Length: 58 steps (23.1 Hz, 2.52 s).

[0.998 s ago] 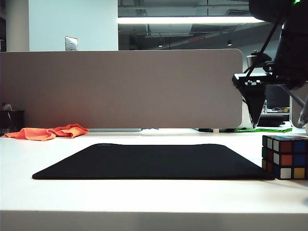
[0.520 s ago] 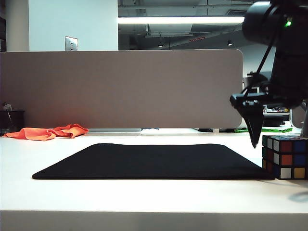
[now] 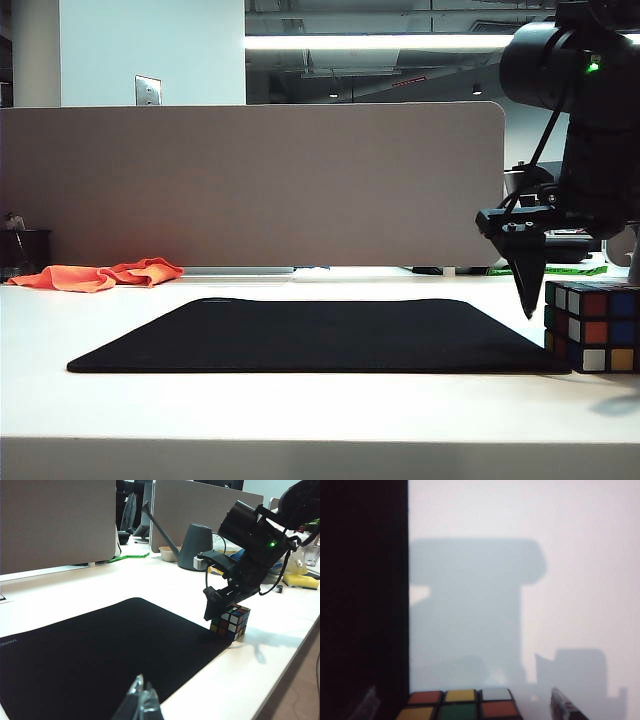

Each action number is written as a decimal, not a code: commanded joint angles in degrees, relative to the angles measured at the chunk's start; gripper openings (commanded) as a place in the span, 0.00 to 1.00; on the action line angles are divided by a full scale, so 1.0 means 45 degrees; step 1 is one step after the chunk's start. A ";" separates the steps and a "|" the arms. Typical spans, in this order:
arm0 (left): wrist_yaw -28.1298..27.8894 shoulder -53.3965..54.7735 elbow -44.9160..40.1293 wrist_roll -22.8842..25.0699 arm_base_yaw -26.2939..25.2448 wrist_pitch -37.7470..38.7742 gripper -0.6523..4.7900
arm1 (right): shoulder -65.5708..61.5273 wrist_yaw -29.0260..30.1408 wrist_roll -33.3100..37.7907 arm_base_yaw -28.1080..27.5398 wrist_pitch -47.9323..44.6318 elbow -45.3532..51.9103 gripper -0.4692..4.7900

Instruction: Pick up the cube on the right side of the mouse pad, then place it in the center of the mouse pad.

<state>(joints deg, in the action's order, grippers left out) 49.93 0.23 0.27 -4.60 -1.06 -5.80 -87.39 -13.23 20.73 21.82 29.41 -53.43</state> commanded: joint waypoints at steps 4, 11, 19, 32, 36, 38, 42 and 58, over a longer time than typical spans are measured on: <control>0.0058 0.0015 0.0053 -0.0039 -0.0005 -0.0160 0.11 | 0.0034 0.0185 0.0495 -0.0223 -0.0209 -0.0044 1.00; 0.0053 0.0015 0.0053 -0.0039 -0.0005 -0.0160 0.11 | 0.0034 0.0806 0.0685 -0.0622 -0.0117 -0.0044 1.00; 0.0053 0.0015 0.0053 -0.0039 -0.0005 -0.0160 0.11 | -0.0311 0.0952 0.0680 -0.0622 0.0151 -0.0044 1.00; 0.0049 0.0015 0.0053 -0.0039 -0.0005 -0.0160 0.11 | -0.0680 0.1311 0.0680 -0.0622 0.0194 -0.0044 0.98; 0.0049 0.0015 0.0053 -0.0039 -0.0005 -0.0155 0.11 | -0.0680 0.1549 0.0680 -0.0617 0.0180 -0.0044 0.94; 0.0053 0.0015 0.0053 -0.0039 -0.0005 -0.0160 0.11 | -0.0680 0.1545 0.0680 -0.0617 0.0185 -0.0044 0.94; 0.0053 0.0015 0.0053 -0.0039 -0.0005 -0.0155 0.11 | -0.0680 0.1530 0.0680 -0.0617 0.0364 -0.0044 0.76; 0.0053 0.0015 0.0053 -0.0039 -0.0005 -0.0160 0.11 | -0.0680 0.1535 0.0680 -0.0617 0.0476 -0.0044 0.49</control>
<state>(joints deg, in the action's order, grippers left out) 49.93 0.23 0.30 -4.60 -1.06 -5.80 -90.59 -6.39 23.53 19.00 31.38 -53.49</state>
